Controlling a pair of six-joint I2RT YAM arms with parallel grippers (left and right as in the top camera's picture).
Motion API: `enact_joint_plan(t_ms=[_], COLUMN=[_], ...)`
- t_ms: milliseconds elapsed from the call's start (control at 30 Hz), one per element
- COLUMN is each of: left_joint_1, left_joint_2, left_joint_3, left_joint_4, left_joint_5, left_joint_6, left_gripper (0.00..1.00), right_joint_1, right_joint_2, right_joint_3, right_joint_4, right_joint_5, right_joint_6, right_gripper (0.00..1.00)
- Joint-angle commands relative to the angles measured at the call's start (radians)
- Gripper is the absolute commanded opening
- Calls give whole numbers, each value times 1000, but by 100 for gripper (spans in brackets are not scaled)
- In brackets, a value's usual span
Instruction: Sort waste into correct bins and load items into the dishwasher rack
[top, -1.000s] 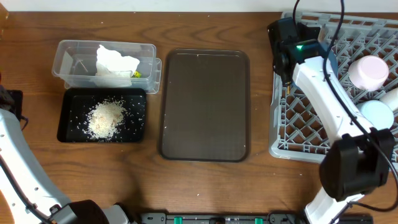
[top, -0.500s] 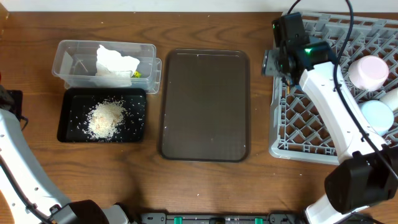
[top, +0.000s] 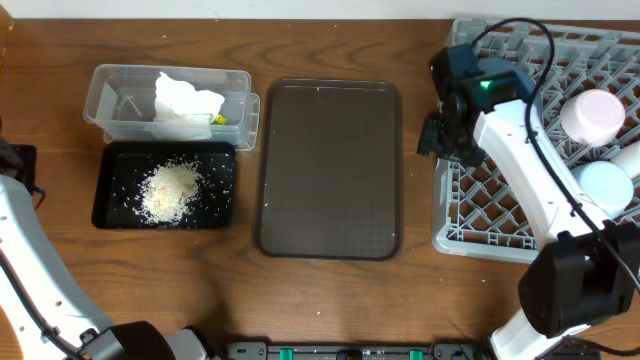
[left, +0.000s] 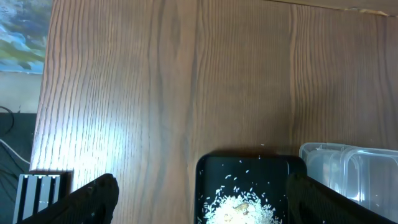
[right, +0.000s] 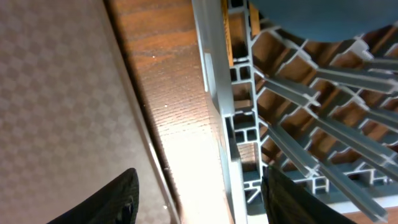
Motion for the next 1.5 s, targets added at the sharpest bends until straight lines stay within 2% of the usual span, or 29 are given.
enact_joint_plan(t_ms=[0, 200, 433, 567, 733, 833, 1133, 1467], left_joint_1=[4, 4, 4, 4, 4, 4, 4, 4], left_joint_2=[8, 8, 8, 8, 8, 8, 8, 8], left_joint_3=[5, 5, 5, 5, 5, 5, 5, 5], left_joint_4=[-3, -3, -3, -3, -3, -3, -3, -3], left_joint_5=[-9, -9, -9, -9, -9, -9, -9, -9], left_joint_6=[-9, -9, -9, -9, -9, -9, -9, -9], left_gripper=[89, 89, 89, 89, 89, 89, 89, 89], right_joint_1=[7, -39, -38, -38, -22, -6, 75, 83], right_joint_2=[12, 12, 12, 12, 12, 12, 12, 12], right_joint_3=[-76, -173, -228, -260, -285, -288, -288, -288], right_joint_4=[43, 162, 219, 258, 297, 300, 299, 204], right_joint_5=[26, 23, 21, -30, -47, -48, -47, -51], right_joint_6=[25, 24, -69, -137, -165, -208, -404, -478], right_gripper=[61, 46, 44, 36, 22, 17, 17, 15])
